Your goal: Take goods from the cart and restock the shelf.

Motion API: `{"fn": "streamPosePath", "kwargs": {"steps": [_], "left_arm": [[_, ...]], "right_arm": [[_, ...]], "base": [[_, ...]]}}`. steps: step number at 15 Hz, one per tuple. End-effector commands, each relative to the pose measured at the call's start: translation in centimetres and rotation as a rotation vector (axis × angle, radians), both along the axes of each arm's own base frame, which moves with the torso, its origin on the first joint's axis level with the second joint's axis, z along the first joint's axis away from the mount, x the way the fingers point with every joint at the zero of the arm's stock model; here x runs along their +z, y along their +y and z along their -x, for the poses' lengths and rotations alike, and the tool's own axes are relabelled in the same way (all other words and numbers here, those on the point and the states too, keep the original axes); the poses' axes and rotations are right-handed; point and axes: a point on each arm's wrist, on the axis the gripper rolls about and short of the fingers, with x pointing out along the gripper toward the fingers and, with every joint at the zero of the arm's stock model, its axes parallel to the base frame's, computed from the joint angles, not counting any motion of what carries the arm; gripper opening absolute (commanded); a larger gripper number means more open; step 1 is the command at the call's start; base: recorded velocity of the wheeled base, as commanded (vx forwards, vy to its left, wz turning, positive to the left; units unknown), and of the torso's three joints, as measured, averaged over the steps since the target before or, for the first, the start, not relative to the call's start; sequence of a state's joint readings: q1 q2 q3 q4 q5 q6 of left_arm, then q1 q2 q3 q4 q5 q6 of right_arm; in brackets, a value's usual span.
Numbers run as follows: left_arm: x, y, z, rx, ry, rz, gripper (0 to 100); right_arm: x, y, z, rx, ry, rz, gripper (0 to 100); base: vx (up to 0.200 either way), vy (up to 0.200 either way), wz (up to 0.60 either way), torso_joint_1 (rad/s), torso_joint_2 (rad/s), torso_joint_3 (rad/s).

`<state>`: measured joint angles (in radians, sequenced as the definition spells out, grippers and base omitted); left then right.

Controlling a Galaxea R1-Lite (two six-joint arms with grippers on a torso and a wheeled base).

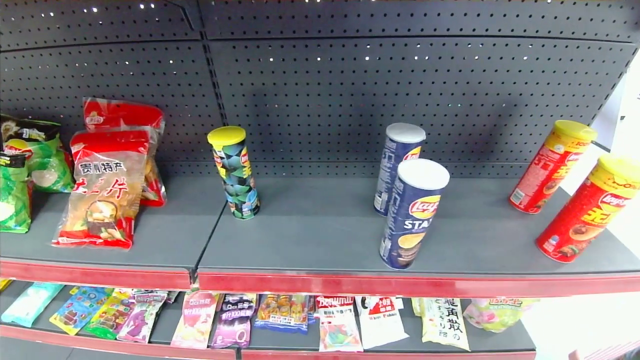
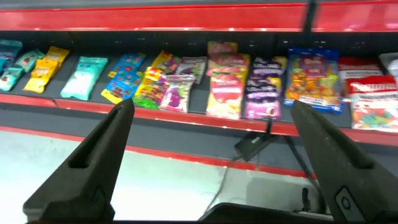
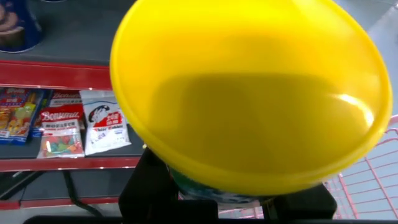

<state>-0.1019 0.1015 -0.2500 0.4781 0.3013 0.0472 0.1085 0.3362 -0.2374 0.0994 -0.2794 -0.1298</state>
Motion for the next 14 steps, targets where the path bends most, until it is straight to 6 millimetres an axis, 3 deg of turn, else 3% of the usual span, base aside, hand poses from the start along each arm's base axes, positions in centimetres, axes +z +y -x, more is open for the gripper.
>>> {"fn": "streamPosePath", "kwargs": {"steps": [1, 10, 14], "left_arm": [[0.01, 0.00, 0.00, 0.001, -0.001, 0.000, 100], [0.01, 0.00, 0.00, 0.000, -0.001, -0.003, 100], [0.01, 0.00, 0.00, -0.004, 0.002, -0.018, 100]], "right_arm": [[-0.04, 0.00, -0.04, 0.001, 0.004, 0.001, 0], [-0.24, -0.01, 0.09, 0.002, -0.002, 0.000, 0], [-0.39, -0.03, 0.30, 0.008, -0.005, 0.039, 0]], "base": [[0.000, 0.200, 0.00, 0.007, 0.00, 0.007], [0.000, 0.200, 0.00, 0.004, 0.00, 0.002], [0.000, 0.000, 0.00, 0.000, 0.00, 0.000]]}}
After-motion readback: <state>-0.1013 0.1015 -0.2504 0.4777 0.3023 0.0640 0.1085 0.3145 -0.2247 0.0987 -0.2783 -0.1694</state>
